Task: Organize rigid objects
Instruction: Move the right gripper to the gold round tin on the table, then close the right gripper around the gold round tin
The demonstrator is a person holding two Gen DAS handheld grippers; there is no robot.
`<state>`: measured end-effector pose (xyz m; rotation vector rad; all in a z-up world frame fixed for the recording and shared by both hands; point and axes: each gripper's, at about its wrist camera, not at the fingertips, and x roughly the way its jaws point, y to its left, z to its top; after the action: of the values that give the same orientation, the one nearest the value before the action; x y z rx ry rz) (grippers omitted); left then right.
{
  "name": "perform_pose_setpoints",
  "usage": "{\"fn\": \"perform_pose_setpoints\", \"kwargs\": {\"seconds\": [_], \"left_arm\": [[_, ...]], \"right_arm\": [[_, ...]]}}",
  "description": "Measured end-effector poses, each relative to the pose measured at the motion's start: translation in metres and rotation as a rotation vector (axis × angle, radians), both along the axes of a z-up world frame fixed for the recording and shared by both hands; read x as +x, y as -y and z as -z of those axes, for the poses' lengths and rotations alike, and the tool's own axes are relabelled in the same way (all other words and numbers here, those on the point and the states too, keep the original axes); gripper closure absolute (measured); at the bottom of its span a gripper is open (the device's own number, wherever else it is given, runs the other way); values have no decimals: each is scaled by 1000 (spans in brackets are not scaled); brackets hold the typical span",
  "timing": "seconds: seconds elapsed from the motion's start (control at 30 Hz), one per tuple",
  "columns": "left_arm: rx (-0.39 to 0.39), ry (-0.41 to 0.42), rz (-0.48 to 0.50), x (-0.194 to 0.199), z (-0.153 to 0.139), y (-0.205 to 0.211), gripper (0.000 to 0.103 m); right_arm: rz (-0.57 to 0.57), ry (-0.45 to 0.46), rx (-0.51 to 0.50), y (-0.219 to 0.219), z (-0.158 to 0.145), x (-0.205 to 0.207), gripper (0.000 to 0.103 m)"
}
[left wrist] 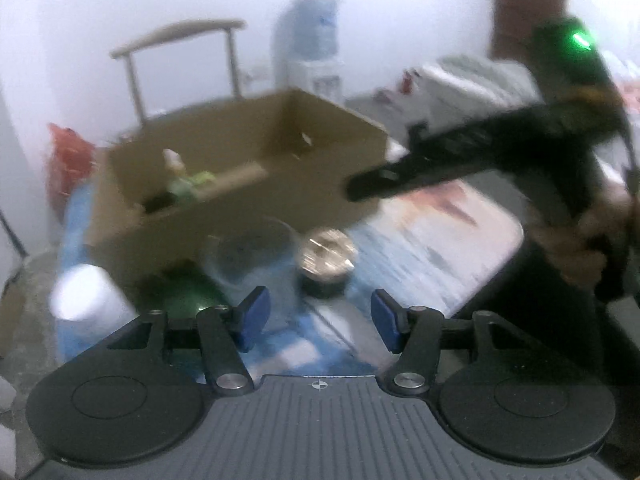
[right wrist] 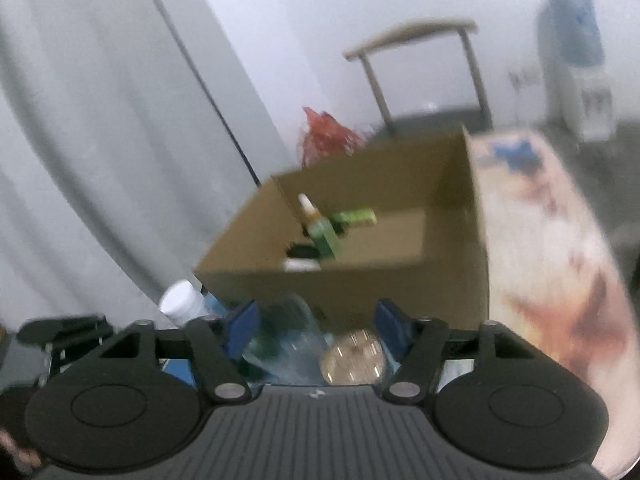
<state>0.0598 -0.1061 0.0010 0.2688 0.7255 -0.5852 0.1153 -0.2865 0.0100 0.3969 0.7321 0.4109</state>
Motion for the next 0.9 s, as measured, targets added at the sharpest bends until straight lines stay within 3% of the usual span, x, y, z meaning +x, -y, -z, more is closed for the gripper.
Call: {"fn": "perform_pose_setpoints", "kwargs": {"seconds": [0.1,0.37,0.67,0.9], "left_arm": [[61,7,9,5,25,26,48],[138,31,-71,18,58,61,48],[153,19,-133,34,66,75,47],[154,22,-109,32,68,78,46]], "right_arm": [[0,-58,56,10,26,19,58],[-97,-137,158,14,69,57,58],[-176,-133,182,16,82,73,58],[-183,-136,153,14,81,69,57]]}}
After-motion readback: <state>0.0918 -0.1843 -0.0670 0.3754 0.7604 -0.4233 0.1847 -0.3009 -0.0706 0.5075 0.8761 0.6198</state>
